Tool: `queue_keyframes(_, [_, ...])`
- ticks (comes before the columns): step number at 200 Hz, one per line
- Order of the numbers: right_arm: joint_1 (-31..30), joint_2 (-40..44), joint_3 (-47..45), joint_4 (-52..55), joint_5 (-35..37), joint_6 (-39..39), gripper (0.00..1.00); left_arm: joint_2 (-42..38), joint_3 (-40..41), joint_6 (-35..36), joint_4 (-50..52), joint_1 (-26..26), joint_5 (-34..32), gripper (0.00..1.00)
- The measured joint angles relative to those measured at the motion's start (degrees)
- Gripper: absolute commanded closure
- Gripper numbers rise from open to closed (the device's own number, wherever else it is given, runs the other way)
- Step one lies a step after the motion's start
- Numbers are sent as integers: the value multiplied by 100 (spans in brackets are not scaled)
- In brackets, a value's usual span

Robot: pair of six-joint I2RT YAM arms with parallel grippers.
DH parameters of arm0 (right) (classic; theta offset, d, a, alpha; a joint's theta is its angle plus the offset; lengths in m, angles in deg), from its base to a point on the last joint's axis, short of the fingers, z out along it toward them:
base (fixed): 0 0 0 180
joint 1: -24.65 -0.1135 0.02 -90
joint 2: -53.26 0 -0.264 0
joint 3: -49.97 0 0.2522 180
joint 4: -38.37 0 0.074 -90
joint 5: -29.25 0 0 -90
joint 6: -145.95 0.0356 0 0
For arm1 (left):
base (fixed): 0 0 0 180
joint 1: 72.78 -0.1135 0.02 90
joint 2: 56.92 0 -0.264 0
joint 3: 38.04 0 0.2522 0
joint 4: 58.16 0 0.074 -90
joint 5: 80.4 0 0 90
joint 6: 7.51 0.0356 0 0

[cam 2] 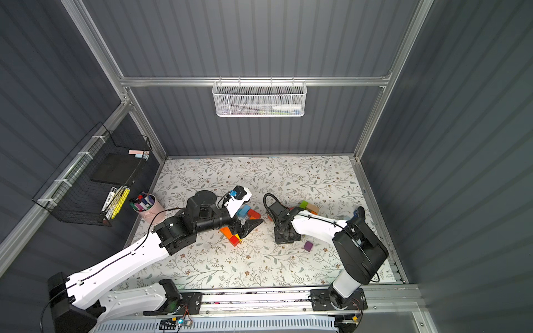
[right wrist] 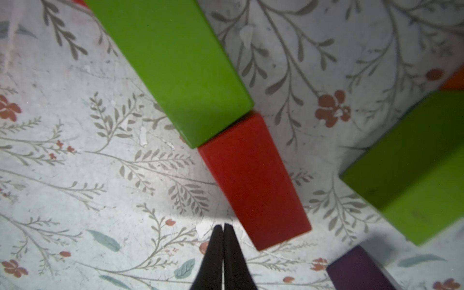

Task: Assemble a heart with building blocks
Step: Assemble the building block at the center of the board.

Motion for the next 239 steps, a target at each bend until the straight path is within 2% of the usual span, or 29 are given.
queue_keyframes(103, [7, -96, 127, 188, 341, -168, 92, 0, 0, 2, 0, 0, 0, 1])
queue_keyframes(171, [17, -79, 127, 175, 275, -321, 90, -2, 0, 2, 2, 0, 0, 1])
queue_keyframes(210, [136, 485, 105, 140, 44, -356, 86, -9, 0, 2, 0, 0, 0, 1])
queue_keyframes(239, [560, 984, 105, 280, 70, -326, 84, -11, 0, 2, 0, 0, 2, 1])
